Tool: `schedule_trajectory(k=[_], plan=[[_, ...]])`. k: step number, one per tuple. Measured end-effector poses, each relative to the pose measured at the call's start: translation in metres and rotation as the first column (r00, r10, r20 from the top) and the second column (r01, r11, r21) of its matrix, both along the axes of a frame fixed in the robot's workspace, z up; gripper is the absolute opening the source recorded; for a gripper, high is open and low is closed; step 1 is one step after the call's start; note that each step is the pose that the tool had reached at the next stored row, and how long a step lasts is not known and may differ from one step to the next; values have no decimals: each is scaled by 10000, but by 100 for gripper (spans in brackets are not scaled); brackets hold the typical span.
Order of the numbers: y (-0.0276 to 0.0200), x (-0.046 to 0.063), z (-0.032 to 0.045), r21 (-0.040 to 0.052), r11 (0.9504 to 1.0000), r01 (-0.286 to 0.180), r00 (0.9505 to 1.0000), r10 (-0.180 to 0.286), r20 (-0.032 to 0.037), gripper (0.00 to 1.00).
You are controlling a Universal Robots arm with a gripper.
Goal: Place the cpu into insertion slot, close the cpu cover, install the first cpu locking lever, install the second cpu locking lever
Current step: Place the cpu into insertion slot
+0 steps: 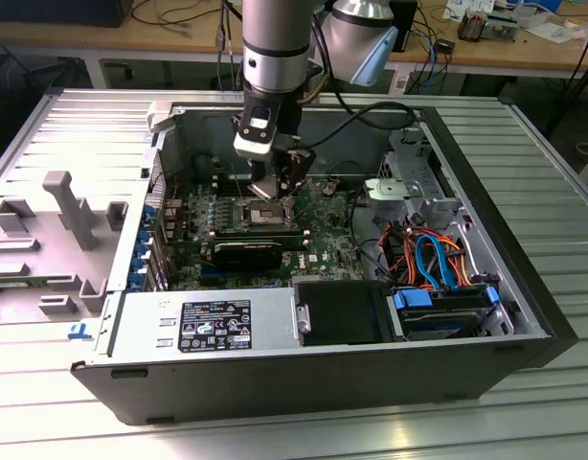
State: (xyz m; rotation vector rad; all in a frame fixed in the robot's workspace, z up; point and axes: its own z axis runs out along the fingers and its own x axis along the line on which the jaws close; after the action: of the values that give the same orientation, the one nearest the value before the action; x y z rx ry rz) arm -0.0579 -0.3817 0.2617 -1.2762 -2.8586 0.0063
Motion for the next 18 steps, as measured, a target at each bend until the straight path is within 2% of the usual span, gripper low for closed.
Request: schedule_trajectory(k=[5,10,13,16,18], plan=[[0,0,-4,-8,9989,475,9989,-475,0,54],[0,0,-7,-8,9944,1056,9944,-1056,0,54],[0,0,-13,-7,9826,1855,9826,-1855,0,54],[0,0,-16,-8,9755,2199,9755,-2199,0,54],[0,0,-20,-8,9670,2549,9670,-2549,0,54]])
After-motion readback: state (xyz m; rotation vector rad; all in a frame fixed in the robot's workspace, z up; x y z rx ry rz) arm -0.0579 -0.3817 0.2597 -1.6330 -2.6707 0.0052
